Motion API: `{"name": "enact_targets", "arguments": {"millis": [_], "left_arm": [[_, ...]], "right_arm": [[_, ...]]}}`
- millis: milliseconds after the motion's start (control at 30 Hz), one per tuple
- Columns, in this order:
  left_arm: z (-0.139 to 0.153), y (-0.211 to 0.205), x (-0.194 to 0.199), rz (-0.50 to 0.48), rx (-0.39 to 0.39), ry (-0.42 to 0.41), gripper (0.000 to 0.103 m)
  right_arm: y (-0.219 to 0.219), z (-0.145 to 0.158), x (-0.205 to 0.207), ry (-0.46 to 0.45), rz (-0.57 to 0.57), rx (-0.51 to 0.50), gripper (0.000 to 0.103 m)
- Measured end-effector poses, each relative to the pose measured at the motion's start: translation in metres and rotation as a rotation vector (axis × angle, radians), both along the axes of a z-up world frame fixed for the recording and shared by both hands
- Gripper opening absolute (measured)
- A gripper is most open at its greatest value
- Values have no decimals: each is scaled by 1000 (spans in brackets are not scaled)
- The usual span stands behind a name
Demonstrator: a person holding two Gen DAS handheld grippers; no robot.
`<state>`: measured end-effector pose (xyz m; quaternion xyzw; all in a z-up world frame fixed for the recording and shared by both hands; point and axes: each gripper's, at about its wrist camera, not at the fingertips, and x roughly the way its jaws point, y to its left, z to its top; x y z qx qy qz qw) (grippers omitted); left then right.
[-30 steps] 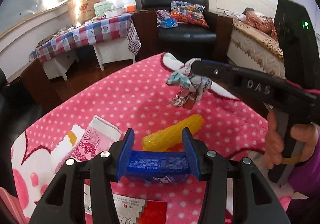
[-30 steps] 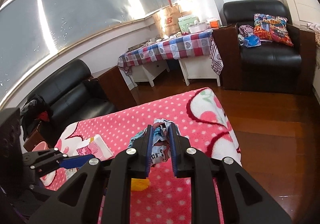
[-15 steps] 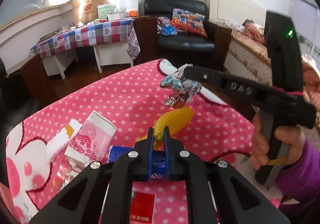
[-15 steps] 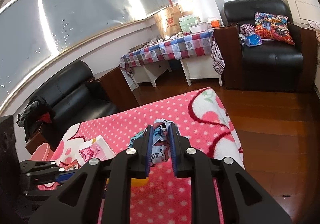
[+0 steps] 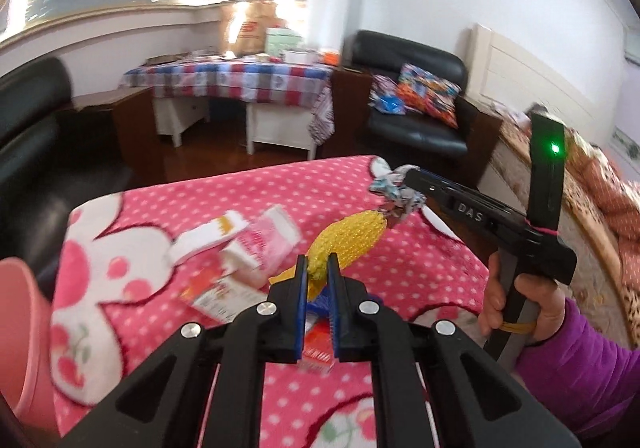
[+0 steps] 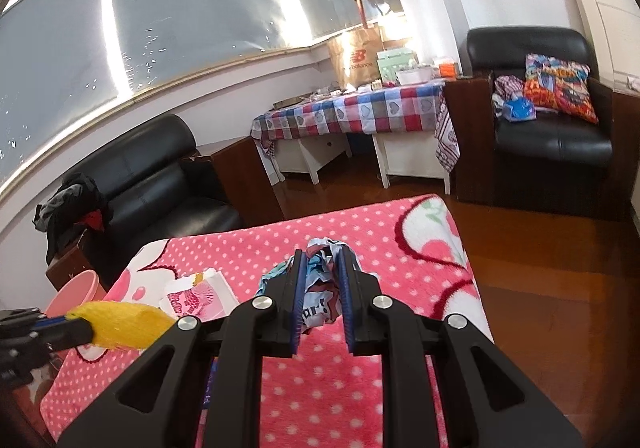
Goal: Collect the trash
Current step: 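Carry yellow foam net and crumpled wrapper over the pink bucket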
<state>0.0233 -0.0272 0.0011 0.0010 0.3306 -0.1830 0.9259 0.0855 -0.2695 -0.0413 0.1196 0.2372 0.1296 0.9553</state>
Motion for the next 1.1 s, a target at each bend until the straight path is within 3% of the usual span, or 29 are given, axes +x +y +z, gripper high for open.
{"name": "enact_targets", "arguments": {"millis": [467,900,1100], "left_arm": [[16,67,-64,220,-14,-78,9],[16,138,-113,448,-52,-105,9],[17,166,-131,548,-23,-137,9]], "right_arm": [[66,42,-47,-42,135,16,16],[156,57,-78,-55,303,-39,17],[200,59,-88,-59,386,-49,17]]}}
